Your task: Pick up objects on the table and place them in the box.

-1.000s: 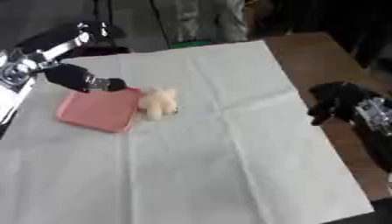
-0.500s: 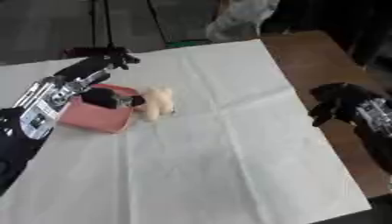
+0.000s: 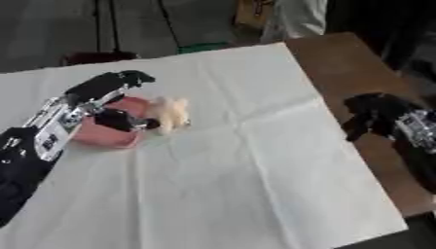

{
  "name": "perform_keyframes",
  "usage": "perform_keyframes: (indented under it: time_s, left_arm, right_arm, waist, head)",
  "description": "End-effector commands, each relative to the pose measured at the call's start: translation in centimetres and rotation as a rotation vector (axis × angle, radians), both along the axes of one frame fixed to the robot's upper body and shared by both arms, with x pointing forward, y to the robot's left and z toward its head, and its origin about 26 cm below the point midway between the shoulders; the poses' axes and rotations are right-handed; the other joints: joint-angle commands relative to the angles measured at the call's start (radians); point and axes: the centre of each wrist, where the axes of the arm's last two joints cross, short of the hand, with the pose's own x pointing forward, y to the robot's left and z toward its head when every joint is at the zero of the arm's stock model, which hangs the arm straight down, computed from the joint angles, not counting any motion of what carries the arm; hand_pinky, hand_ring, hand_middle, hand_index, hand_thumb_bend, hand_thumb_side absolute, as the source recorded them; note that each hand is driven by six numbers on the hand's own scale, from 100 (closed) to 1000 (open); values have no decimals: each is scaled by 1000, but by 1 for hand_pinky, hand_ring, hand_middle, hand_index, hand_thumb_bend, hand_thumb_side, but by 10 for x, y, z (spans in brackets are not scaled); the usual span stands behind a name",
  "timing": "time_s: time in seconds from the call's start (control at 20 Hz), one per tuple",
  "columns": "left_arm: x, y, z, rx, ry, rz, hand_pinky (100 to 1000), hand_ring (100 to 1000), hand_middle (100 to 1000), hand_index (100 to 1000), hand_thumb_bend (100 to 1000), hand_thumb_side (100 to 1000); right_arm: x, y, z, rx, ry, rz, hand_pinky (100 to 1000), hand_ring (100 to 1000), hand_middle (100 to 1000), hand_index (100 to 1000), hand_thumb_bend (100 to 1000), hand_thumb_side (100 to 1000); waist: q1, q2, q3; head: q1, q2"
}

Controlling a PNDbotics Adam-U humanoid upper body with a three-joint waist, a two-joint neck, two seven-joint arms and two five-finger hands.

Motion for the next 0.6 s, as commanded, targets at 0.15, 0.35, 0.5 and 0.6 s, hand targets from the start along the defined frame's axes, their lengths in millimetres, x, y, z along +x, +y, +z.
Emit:
perform_keyframes:
  time_s: [0.15, 0.35, 0.5, 0.6]
  left_arm:
    - [7, 2, 11, 58, -59, 5, 884, 821, 878, 965, 659, 795]
    - [8, 2, 6, 107, -42, -3, 895, 822, 877, 976, 657, 826]
    - [9, 3, 3, 120, -31, -6, 893, 820, 874, 976, 638, 814]
    - [9, 3, 1, 120, -31, -5, 883, 811, 866, 958, 593, 793]
  right_arm:
    - [1, 0, 11, -23, -32, 13, 525, 610, 740, 703, 100, 931]
    - [1, 1, 12, -25, -39, 13, 525, 610, 740, 703, 100, 934]
    - [1, 1, 13, -27, -41, 13, 525, 610, 740, 704, 100, 935]
    - [1, 1, 13, -27, -42, 13, 525, 610, 739, 704, 100, 936]
  waist:
    - [4, -1, -15]
    - [10, 12, -26]
    - [12, 17, -29]
    - [12, 18, -29]
  head:
    - [7, -21]
    - [8, -27]
    - [7, -30]
    - [6, -31]
